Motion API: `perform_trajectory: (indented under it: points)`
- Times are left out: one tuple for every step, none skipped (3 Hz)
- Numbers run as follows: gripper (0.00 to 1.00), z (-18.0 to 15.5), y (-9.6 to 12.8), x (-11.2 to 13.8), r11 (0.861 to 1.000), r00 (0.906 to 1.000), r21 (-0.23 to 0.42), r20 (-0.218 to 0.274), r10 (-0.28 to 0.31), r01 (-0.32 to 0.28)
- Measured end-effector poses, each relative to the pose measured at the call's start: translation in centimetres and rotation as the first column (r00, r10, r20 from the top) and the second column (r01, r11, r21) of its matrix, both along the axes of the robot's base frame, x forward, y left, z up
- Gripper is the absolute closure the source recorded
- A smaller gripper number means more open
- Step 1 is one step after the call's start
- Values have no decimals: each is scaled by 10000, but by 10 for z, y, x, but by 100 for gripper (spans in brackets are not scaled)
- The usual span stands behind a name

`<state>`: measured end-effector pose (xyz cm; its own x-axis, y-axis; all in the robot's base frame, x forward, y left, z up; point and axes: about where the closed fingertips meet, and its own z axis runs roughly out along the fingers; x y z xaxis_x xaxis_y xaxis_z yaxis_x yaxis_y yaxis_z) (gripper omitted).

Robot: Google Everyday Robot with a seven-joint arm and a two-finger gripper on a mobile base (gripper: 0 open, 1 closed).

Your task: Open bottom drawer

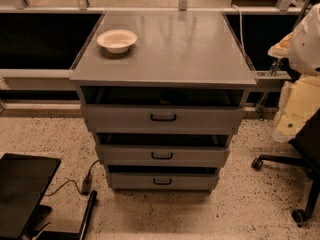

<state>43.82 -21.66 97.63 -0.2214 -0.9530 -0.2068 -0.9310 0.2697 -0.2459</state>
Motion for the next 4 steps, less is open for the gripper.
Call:
perform_trajectory:
  points:
    - [0,0,0,0,10000,10000,1,0,1,-1]
    - [0,-11,3,-3,9988,9994,363,125,330,-335]
    - [0,-64,11,-12,9834,9941,1469,-39,1086,-1069]
    - [0,-146,13,-29,9429,9872,3020,-294,1567,-1407]
